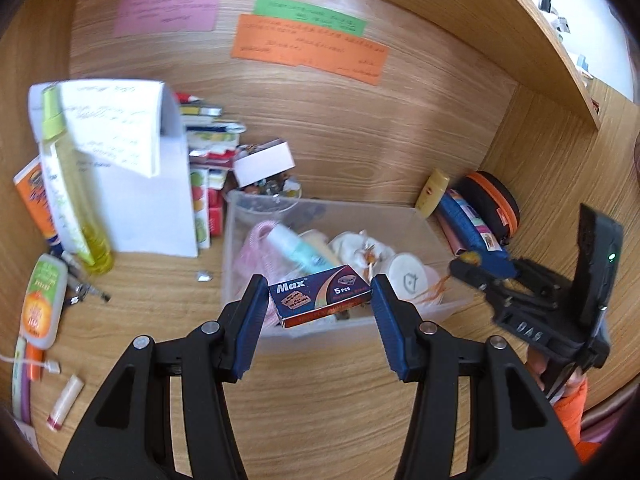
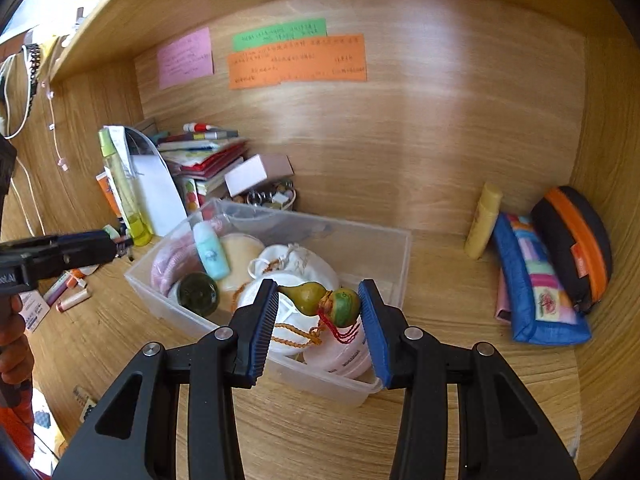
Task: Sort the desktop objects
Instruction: 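Lower the staple box and gourd charm into the box and open both tools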
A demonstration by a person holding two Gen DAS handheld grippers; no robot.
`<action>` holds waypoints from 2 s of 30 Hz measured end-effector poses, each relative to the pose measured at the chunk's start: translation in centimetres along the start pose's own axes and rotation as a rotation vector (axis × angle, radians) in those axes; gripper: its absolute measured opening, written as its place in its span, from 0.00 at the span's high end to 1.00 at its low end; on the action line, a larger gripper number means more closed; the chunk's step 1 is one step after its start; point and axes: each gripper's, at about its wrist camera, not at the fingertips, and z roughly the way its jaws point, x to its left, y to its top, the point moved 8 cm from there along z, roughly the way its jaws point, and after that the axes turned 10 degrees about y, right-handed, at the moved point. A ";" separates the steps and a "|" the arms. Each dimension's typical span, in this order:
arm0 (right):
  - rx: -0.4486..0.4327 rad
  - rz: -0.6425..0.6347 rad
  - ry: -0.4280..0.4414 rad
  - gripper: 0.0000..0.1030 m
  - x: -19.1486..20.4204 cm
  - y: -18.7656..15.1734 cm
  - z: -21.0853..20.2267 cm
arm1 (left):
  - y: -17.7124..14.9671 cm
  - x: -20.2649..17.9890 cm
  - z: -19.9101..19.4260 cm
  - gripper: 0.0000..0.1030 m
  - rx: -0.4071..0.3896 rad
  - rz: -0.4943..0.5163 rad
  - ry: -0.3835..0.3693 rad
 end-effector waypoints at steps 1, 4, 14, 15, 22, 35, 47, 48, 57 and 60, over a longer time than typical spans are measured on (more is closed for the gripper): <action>0.007 0.003 0.002 0.63 -0.2 -0.2 0.2 | 0.2 -0.3 0.3 0.49 0.001 0.003 -0.002; 0.034 0.022 0.010 0.63 -0.9 -1.0 1.1 | 0.7 -1.4 1.5 0.49 0.017 0.012 -0.017; 0.077 0.031 0.001 0.63 -1.6 -2.2 1.8 | 1.3 -4.0 5.9 0.49 0.077 0.052 -0.040; 0.080 0.029 -0.001 0.63 -1.5 -2.3 1.8 | 1.2 -4.2 6.3 0.49 0.084 0.053 -0.043; 0.091 0.013 0.009 0.63 -1.1 -2.6 1.9 | 0.3 -4.6 8.1 0.49 0.103 0.085 -0.022; 0.060 0.010 0.019 0.46 -0.6 -2.3 1.4 | -0.2 -4.7 8.7 0.49 0.112 0.101 -0.013; 0.043 0.001 0.017 0.28 -0.3 -2.1 1.5 | 0.9 -3.9 4.6 0.28 0.021 0.098 0.023; 0.046 -0.004 0.019 0.27 -0.2 -2.1 1.6 | 1.0 -3.7 4.1 0.27 0.011 0.096 0.031; 0.041 -0.063 0.038 0.23 2.3 -1.9 0.4 | 0.2 -0.6 0.0 0.09 -0.049 0.089 0.121; 0.033 -0.083 0.057 0.19 3.9 -2.1 -0.2 | -0.6 0.9 -0.9 0.08 -0.043 0.077 0.145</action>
